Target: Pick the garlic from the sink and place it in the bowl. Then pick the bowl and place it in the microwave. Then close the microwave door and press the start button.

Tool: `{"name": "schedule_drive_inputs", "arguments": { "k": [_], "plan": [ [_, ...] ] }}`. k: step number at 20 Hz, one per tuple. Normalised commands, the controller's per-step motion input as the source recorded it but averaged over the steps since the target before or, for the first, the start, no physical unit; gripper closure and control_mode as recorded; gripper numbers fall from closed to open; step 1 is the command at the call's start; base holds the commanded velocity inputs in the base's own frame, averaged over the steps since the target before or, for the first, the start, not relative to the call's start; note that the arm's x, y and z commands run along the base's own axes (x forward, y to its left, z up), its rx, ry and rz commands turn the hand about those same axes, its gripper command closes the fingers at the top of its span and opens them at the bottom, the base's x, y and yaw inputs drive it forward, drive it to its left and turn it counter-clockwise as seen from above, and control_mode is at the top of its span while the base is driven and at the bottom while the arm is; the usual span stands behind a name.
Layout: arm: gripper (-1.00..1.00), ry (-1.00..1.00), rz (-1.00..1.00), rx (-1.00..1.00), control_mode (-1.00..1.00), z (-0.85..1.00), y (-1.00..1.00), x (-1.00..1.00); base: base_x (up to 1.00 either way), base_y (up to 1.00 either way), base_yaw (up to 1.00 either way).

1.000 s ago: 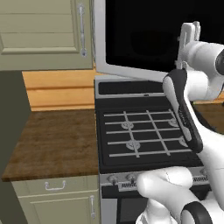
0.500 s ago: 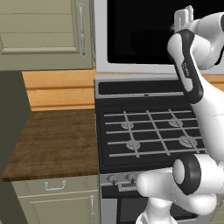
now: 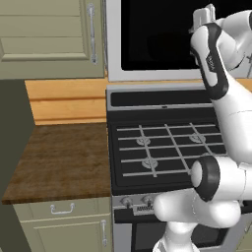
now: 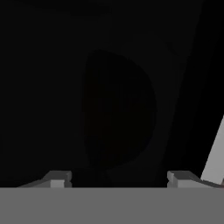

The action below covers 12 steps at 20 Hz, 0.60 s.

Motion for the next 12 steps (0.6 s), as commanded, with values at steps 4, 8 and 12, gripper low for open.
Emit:
{"name": "schedule_drive_inputs", "arguments": {
  "k": [4, 8, 12],
  "plan": [
    [-1.00, 0.04, 0.10, 0.01, -1.00, -0.28, 0.00, 0.76, 0.00, 0.00, 0.00],
    [-1.00, -0.04, 0.10, 0.00, -1.00, -0.13, -0.21, -0.71, 0.00, 0.00, 0.00],
    [-1.00, -0.12, 0.01, 0.00, -1.00, -0.01, -0.53, -1.00, 0.00, 0.00, 0.00]
  ]
}}
